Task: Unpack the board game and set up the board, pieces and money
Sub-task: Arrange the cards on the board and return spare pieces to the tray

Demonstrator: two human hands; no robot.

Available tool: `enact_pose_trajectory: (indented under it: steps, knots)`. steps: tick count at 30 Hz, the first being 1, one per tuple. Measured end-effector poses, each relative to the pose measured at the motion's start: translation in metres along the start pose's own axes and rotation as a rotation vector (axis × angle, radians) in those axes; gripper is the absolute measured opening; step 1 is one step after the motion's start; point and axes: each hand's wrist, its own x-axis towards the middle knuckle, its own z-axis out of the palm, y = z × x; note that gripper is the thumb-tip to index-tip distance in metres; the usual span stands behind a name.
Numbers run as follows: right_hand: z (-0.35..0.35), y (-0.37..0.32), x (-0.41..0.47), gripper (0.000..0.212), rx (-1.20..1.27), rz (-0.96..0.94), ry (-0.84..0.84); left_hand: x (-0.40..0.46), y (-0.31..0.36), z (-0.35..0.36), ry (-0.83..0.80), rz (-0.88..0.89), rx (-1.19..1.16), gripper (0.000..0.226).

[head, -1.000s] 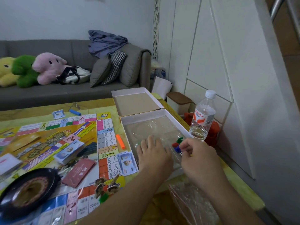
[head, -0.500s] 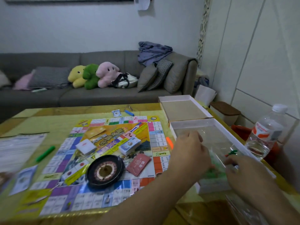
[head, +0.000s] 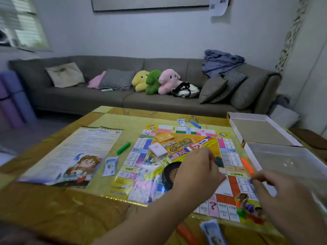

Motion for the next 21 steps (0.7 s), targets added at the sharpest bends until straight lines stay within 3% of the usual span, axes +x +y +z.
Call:
enact_pose_trajectory:
  steps: [10,17,21]
  knots:
    - [0.053,-0.041,-0.016,0.046,0.062,-0.222,-0.055,-0.039,-0.075,-0.059,0.058,-0.11,0.028,0.009]
    - [0.066,-0.046,-0.017,0.041,0.029,-0.248,-0.085,-0.041,-0.114,-0.067,0.065,-0.155,0.049,0.011]
    - [0.07,-0.051,-0.014,0.019,0.038,-0.291,-0.073,-0.034,-0.135,-0.083,0.104,-0.167,0.102,0.009]
